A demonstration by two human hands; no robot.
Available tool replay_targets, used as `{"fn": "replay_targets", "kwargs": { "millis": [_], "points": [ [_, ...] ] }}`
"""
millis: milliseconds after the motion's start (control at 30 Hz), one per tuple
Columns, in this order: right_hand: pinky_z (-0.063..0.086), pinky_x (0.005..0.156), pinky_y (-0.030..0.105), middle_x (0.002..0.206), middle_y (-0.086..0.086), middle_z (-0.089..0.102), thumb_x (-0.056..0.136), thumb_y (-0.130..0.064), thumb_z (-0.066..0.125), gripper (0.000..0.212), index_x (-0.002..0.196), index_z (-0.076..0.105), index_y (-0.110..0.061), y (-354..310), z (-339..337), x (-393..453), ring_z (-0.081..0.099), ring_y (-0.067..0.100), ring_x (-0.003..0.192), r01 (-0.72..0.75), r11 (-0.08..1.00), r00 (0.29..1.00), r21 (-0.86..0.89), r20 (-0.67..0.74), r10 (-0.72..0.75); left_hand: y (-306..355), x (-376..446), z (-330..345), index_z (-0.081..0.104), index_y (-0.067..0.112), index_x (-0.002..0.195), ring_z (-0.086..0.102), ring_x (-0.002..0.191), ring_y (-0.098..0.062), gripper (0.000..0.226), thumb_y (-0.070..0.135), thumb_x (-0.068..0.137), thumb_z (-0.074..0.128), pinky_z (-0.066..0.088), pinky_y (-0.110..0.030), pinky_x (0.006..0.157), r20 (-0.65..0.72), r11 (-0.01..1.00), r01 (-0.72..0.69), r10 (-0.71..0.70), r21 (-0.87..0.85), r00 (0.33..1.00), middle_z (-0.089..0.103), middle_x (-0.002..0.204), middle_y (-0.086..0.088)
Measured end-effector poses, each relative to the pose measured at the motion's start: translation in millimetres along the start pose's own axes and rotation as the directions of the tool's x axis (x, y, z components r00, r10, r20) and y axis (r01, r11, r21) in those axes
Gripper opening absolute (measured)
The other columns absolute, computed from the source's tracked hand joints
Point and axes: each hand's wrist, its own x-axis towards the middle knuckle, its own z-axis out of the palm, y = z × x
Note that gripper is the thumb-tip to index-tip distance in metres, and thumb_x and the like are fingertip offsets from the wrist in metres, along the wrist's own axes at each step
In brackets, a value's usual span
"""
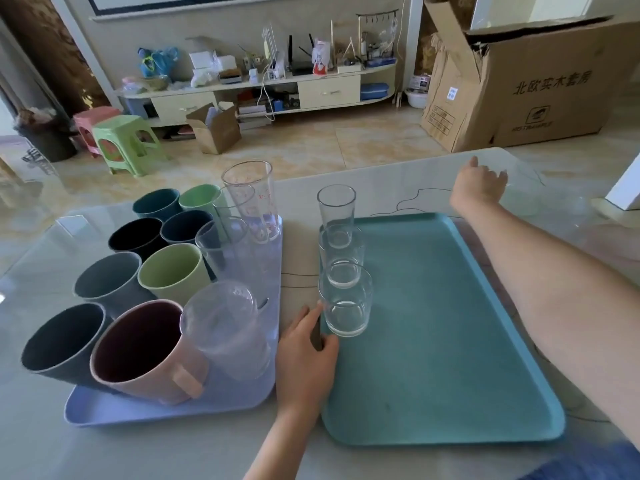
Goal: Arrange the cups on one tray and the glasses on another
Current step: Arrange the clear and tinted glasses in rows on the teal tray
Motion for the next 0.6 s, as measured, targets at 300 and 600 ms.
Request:
{"fn": "replay_targets", "kwargs": {
  "millis": [300, 600],
  "points": [
    [0.046, 0.084, 0.045, 0.109, 0.026, 0.062, 0.086, 0.012, 0.045, 0.04, 0.122, 0.043, -0.003, 3.7, -2.0, 15.3, 0.058, 0.043, 0.104, 0.092, 0.994, 0.995, 0.052, -0.054, -0.089, -7.6, 2.7, 4.4, 0.061, 0.027, 0.116, 0.057, 0.112, -0.025, 0.045, 0.024, 0.072, 0.052, 0.048, -0.042, 0.094, 0.007, 1.0, 0.023, -0.023, -0.007, 1.0, 0.067, 0.114, -0.003],
    [0.047, 0.066, 0.036, 0.096, 0.016, 0.068, 0.08, 0.012, 0.049, 0.051, 0.124, 0.043, -0.013, -7.9, -39.7, -55.4, 0.063, 0.036, 0.079, 0.389, 0.912, 0.908, 0.131, -0.223, -0.355, -4.3, 1.2, 3.2, 0.062, 0.029, 0.117, 0.06, 0.089, -0.015, 0.043, 0.013, 0.077, 0.058, 0.046, -0.021, 0.075, -0.004, 0.999, -0.029, 0.029, -0.026, 1.0, 0.067, 0.095, 0.011]
  ]
}}
